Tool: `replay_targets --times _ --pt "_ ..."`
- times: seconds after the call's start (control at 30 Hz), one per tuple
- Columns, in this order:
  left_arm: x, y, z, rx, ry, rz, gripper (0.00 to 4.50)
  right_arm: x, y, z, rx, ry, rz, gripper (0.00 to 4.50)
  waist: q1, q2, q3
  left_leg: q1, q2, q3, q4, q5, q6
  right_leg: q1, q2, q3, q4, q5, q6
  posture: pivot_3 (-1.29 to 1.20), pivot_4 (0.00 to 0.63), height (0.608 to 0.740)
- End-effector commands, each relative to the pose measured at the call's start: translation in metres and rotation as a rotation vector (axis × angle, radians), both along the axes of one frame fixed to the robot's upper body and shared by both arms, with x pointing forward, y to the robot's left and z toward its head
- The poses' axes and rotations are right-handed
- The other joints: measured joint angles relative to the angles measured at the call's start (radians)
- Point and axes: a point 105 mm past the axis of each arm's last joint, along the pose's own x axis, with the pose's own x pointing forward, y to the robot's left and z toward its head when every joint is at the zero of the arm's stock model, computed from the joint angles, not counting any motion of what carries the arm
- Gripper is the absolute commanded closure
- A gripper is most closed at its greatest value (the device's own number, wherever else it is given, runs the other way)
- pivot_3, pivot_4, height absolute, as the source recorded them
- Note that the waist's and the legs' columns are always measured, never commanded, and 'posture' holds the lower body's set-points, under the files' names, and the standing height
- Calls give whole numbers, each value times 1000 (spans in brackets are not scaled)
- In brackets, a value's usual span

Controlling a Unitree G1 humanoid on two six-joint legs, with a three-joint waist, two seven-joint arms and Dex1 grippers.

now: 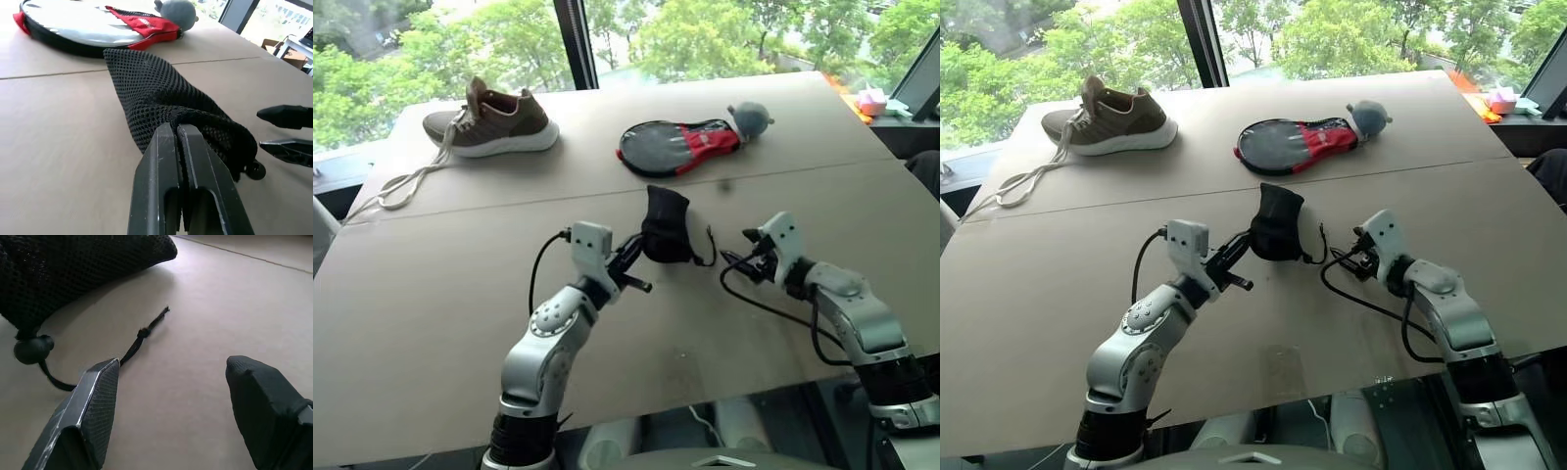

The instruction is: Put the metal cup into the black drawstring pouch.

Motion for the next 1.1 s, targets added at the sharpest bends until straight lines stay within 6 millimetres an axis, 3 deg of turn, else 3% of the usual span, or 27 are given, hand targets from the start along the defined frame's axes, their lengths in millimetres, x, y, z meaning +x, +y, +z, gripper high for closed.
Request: replay_targets --times 0.03,0.23,0.53,0.63,0.83,1.0,1.1 --pt "-6 -1 17 0 -81 7 4500 8 6 13 82 -36 -44 1011 3 0 0 0 0 0 0 0 0 0 0 0 0 0 0 0 150 740" --pt "-8 -4 17 -1 -82 13 4500 8 30 4 131 23 -28 1011 2 0 0 0 0 -1 0 -1 1 0 0 -1 0 0 0 0 150 740" --pt "-8 -5 16 9 -79 6 4500 -12 43 -30 -8 144 40 1011 -5 0 0 1 0 -1 0 -2 3 0 0 -1 1 0 0 0 150 740" --pt "-8 -5 16 11 -80 5 4500 -13 40 -38 -75 144 42 1828 -5 0 -1 1 0 -1 0 -2 3 0 1 -1 1 0 0 0 150 740" --pt "-8 -4 14 13 -71 6 4500 -11 36 -45 -118 141 37 4446 -6 -1 -2 4 0 -1 0 -2 4 3 1 -2 1 0 0 0 150 740" --pt "-10 -4 12 -1 -53 9 4500 -5 33 -40 -81 118 3 4482 -6 -2 -2 7 0 -3 0 -3 4 7 1 -3 1 -1 1 0 150 740" --pt "-13 -4 12 -19 -51 -14 4500 5 37 -10 94 42 -33 4482 -6 -2 -2 8 0 -3 0 -3 4 8 1 -3 1 -1 1 0 150 740"
